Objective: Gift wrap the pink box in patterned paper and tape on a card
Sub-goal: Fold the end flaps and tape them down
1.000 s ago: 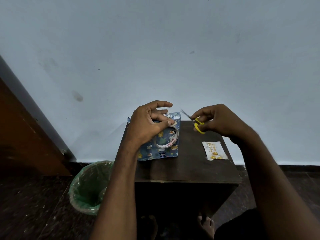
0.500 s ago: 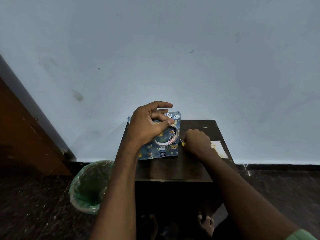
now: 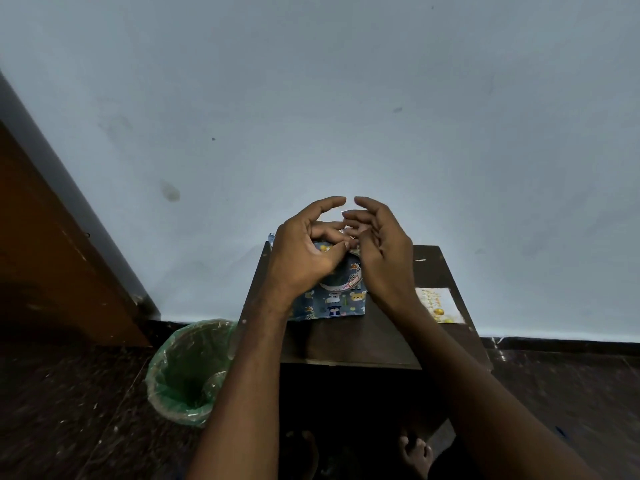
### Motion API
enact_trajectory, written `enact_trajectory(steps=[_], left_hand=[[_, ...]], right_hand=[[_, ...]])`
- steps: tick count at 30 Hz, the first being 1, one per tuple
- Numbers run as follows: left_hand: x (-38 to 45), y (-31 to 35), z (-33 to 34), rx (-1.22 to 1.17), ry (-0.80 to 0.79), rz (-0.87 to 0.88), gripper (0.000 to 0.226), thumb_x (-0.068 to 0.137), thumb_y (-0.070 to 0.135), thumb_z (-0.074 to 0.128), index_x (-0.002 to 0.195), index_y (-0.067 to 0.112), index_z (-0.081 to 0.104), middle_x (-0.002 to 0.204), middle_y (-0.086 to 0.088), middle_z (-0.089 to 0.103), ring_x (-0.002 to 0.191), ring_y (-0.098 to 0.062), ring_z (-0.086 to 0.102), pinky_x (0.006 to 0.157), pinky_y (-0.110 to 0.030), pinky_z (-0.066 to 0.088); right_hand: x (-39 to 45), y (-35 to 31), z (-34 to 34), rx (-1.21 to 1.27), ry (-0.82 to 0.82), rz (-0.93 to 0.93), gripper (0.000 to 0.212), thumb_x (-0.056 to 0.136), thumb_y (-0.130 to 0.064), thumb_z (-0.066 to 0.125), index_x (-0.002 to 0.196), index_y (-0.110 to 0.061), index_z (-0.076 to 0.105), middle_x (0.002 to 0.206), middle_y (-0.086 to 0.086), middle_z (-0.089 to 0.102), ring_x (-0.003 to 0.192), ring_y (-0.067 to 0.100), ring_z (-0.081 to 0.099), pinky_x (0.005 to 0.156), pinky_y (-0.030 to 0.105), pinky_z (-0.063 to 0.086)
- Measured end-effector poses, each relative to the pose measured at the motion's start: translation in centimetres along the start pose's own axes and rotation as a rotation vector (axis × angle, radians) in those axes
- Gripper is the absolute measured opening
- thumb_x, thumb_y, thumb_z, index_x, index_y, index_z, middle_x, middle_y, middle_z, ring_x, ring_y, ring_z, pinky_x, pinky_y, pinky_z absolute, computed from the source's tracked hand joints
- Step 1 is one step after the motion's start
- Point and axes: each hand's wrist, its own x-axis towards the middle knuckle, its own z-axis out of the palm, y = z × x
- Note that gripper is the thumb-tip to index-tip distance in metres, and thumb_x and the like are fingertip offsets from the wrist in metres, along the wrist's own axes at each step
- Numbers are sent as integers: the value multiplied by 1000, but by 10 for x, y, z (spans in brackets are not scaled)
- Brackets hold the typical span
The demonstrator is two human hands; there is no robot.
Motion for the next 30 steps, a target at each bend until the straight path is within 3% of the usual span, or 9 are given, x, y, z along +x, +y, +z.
enact_trajectory(steps=[3, 6, 11, 15, 17, 20, 23, 28, 30], left_hand=[[-7, -3, -8, -59, 56, -16, 64, 88, 5, 83, 146, 19, 58, 89, 5, 83, 116, -9, 74, 107, -41, 56], [-13, -6, -22, -98, 150, -10, 64, 88, -1, 83, 145, 12, 58, 88, 0, 83, 116, -12, 74, 105, -37, 57], [-28, -10, -47, -88, 274, 2, 59, 88, -5, 82, 141, 9, 61, 86, -6, 82, 118, -14, 73, 97, -14, 50], [-34, -15, -55, -83, 298, -42, 38, 87, -3, 83, 122, 6, 73, 105, 8, 82, 113, -14, 75, 100, -26, 54], [-36, -17, -56, -87, 308, -54, 33, 87, -2, 84, 119, 1, 74, 109, 14, 81, 111, -15, 76, 105, -33, 55], [-37, -15, -58, -126, 328, -68, 49, 87, -3, 83, 133, 6, 68, 93, -3, 83, 100, -20, 79, 103, -29, 56], [-37, -16, -63, -106, 314, -52, 51, 87, -4, 81, 134, 10, 67, 85, -7, 82, 92, -24, 80, 99, -28, 57], [-39, -21, -70, -49, 280, -49, 47, 88, -3, 81, 131, 11, 69, 84, -4, 82, 98, -19, 77, 99, -22, 52], [-40, -21, -71, -41, 260, -60, 46, 89, -4, 79, 131, 12, 70, 83, -5, 81, 95, -20, 78, 98, -20, 52]], right_hand=[[7, 10, -3, -64, -52, -2, 50, 98, 5, 44, 139, -20, 58, 119, -3, 73, 115, 9, 68, 96, 30, 55], [11, 15, 1, -296, -162, -171, 49, 94, 2, 57, 135, -22, 65, 120, -7, 71, 116, 8, 62, 98, 30, 51], [15, 25, 19, -578, -241, -382, 39, 88, -7, 76, 124, -20, 75, 116, 3, 59, 111, 24, 51, 91, 33, 43], [17, 19, 33, -541, -307, -428, 33, 87, 1, 73, 118, -10, 75, 126, 8, 65, 117, 27, 57, 97, 37, 47], [15, 16, 41, -517, -364, -449, 36, 85, 3, 69, 119, -8, 73, 119, 8, 67, 110, 27, 59, 95, 40, 48], [15, 16, 49, -585, -321, -471, 38, 87, 1, 68, 121, -16, 75, 105, 5, 63, 96, 28, 56, 81, 45, 45], [15, 12, 52, -600, -317, -513, 34, 86, -1, 64, 114, -13, 78, 98, 6, 60, 91, 29, 54, 74, 41, 43], [21, 4, 56, -588, -435, -510, 44, 73, 18, 62, 110, -4, 74, 106, 10, 65, 97, 29, 55, 78, 41, 48], [22, 3, 58, -609, -449, -504, 44, 75, 13, 60, 113, -6, 73, 101, 8, 62, 94, 28, 51, 77, 43, 46]])
